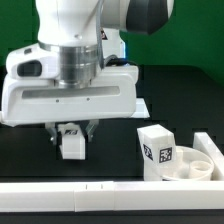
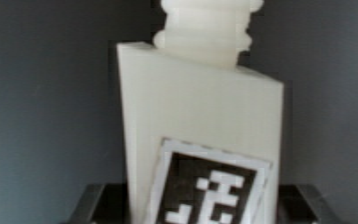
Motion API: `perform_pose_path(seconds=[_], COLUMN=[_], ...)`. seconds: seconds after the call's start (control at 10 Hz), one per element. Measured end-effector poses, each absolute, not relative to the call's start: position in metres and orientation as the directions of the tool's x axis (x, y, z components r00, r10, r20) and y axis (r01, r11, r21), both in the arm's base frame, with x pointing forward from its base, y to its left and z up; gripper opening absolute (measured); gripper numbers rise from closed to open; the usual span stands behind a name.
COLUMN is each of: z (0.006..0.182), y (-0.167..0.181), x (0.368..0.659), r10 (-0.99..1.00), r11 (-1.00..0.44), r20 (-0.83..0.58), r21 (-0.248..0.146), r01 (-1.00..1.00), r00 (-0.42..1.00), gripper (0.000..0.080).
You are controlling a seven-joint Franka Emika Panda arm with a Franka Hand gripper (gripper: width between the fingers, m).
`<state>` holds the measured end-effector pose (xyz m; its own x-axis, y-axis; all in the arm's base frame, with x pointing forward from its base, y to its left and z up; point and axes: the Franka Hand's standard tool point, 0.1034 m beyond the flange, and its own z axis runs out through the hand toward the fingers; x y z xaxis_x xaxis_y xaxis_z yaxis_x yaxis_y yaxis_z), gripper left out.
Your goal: Assemble stool
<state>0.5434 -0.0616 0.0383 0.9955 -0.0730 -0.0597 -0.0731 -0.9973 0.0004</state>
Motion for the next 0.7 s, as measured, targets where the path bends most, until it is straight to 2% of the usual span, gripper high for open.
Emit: perform_pose_path(seconds=[0.1,0.2,0.4,0.5,0.7], z=[0.044,0.042,0.041,0.038,0.028], y=[-0.064,-0.064,-0.064,-0.066,-0.069], x=[0.552,0.551,0.548,0.531,0.5], r10=[-0.067,-0.171,-0.245,-0.266,-0.279], r11=[-0.998,-0.985,-0.969,-0.964,-0.96], r20=[-0.029,-0.031,-0.031,-0.032,-0.029], r21=[0.01,0.011,0.013,0.007,0.021], r01=[-0.067,-0.17,-0.245,-0.266,-0.278], r00=[0.997,0.985,0.969,0.963,0.96], gripper=[0.0321,0.0321,0.0321,0.0321,0.0322])
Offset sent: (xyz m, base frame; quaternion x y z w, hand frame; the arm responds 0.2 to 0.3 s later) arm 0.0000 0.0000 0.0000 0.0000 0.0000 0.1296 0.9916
